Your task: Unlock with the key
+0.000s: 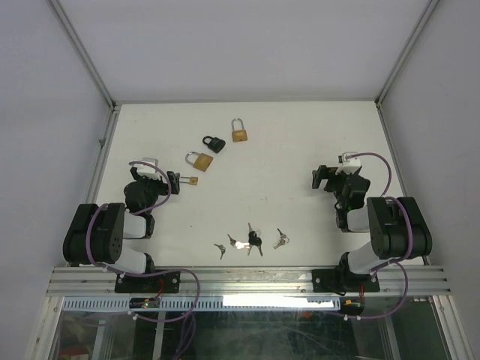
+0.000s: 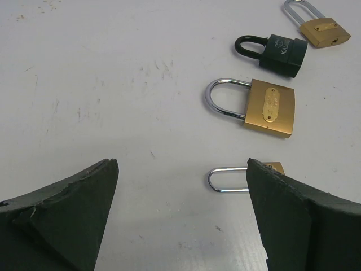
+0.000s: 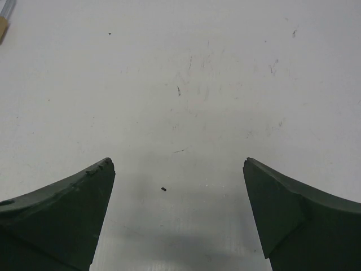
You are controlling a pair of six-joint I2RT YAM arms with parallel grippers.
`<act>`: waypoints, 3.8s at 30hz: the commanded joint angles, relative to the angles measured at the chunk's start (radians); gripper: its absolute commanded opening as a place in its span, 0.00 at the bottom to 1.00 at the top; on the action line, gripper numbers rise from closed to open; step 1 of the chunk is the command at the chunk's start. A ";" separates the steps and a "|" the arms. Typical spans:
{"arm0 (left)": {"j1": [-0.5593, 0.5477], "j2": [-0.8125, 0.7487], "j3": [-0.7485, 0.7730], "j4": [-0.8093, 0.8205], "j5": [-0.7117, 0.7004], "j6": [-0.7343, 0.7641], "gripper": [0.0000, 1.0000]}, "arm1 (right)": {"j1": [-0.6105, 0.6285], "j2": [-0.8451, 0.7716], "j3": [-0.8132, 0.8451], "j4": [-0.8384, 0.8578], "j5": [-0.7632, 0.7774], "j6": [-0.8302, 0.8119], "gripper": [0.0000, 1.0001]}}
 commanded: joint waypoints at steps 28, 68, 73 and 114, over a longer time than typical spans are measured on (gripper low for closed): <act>0.002 -0.329 0.426 -0.724 0.132 -0.058 0.99 | -0.026 -0.172 0.579 -0.814 -0.017 0.077 1.00; -0.172 0.277 1.074 -1.648 -0.125 0.010 0.33 | 0.345 -0.024 0.941 -1.380 0.062 0.188 0.97; -0.153 0.231 1.123 -1.747 0.399 0.526 0.62 | 0.351 -0.027 0.948 -1.391 0.029 0.172 0.97; -0.197 0.501 1.261 -2.181 0.392 1.774 0.51 | 0.394 -0.156 0.849 -1.412 0.089 0.149 0.97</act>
